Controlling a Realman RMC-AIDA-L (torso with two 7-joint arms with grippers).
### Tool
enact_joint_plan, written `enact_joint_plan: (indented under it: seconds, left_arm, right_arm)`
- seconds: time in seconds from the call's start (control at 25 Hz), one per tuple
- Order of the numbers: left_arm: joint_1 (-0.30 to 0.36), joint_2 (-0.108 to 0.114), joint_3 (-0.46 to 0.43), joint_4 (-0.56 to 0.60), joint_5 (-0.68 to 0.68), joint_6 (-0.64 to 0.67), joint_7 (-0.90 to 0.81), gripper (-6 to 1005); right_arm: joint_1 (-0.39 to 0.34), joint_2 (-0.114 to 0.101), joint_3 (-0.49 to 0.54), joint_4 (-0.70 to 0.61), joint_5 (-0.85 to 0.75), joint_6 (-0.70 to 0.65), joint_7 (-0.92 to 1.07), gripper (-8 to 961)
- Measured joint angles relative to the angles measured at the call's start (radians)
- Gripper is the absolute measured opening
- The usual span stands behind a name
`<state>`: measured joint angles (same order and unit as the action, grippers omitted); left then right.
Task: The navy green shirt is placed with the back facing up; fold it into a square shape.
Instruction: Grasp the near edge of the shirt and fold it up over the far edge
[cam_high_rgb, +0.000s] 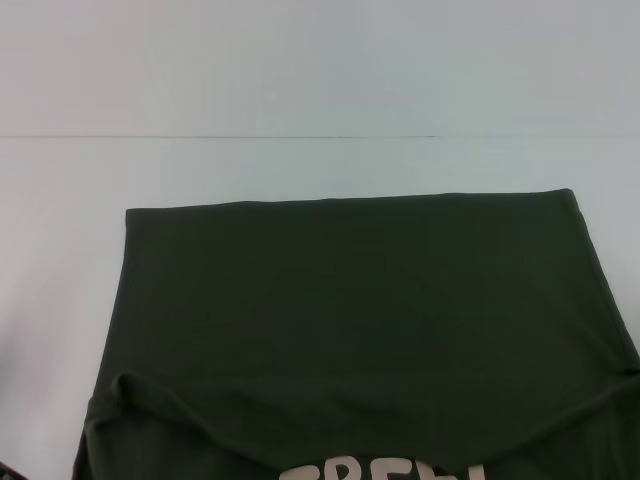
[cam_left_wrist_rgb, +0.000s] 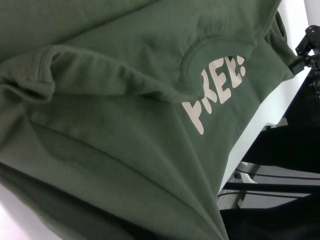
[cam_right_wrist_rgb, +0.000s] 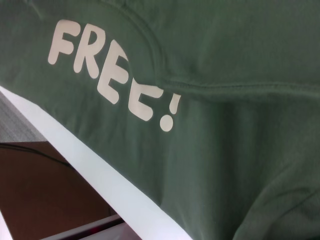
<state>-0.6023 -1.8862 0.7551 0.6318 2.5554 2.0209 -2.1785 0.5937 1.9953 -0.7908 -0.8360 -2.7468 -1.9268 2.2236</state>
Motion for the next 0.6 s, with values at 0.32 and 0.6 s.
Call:
enact_joint_plan:
  seconds: [0.32, 0.6]
  left_arm:
    - [-0.018, 0.012, -0.170, -0.030, -0.037, 0.008, 0.066, 22]
    - [-0.047, 0.021, -0.380, -0.035, -0.075, -0.051, 0.041, 23]
  right_arm:
    - [0.010, -0.023, 0.143, 0.010, 0.110, 0.010, -0.008, 53]
    - [0.026, -0.108, 0.318, 0.167, 0.260, 0.130, 0.010, 53]
